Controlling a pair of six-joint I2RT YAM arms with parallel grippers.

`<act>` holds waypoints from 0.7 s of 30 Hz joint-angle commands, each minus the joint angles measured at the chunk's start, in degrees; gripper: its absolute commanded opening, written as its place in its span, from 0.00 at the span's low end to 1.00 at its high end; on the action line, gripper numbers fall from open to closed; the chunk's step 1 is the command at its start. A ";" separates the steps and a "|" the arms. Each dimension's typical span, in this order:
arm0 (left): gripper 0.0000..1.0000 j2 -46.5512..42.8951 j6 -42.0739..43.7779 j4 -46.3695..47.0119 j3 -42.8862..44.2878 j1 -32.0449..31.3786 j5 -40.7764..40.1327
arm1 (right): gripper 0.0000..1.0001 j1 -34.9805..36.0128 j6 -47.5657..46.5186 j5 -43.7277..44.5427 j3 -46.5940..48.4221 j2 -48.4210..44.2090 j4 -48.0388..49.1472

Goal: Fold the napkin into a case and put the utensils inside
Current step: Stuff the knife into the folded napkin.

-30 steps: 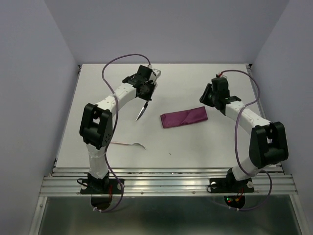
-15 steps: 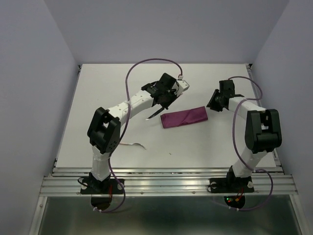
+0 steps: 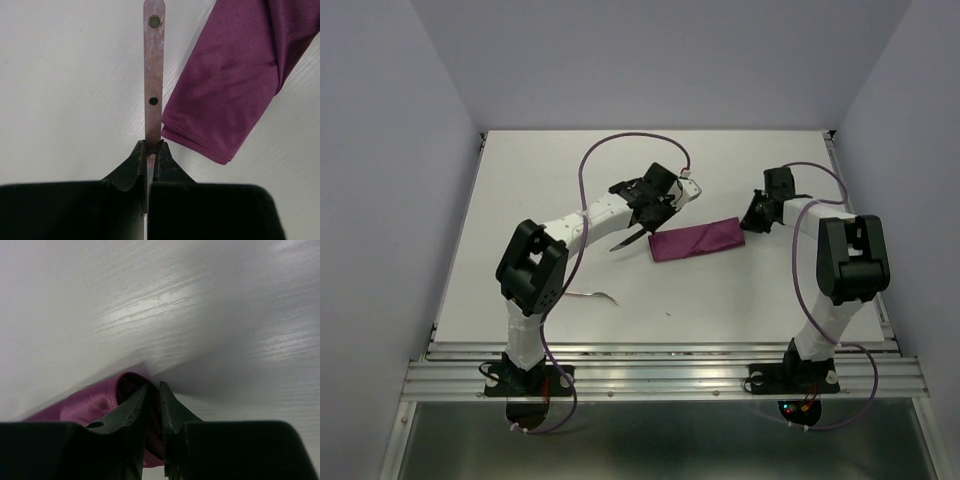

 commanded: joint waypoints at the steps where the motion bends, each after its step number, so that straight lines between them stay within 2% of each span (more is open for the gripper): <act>1: 0.00 -4.83 1.42 0.70 -2.70 -0.56 3.10 | 0.20 1.49 -1.26 -3.62 2.85 1.44 1.36; 5: 0.00 -4.92 1.85 -0.27 -3.32 -0.56 6.96 | 0.20 3.08 -2.22 -5.11 7.15 4.25 0.66; 13: 0.00 -2.90 1.51 -4.39 -1.39 -0.56 9.78 | 0.20 8.44 -3.19 -7.31 19.53 12.68 -1.97; 21: 0.00 1.49 -3.67 -13.96 5.01 -0.30 12.95 | 0.21 8.45 -2.84 -6.70 20.96 13.66 -2.15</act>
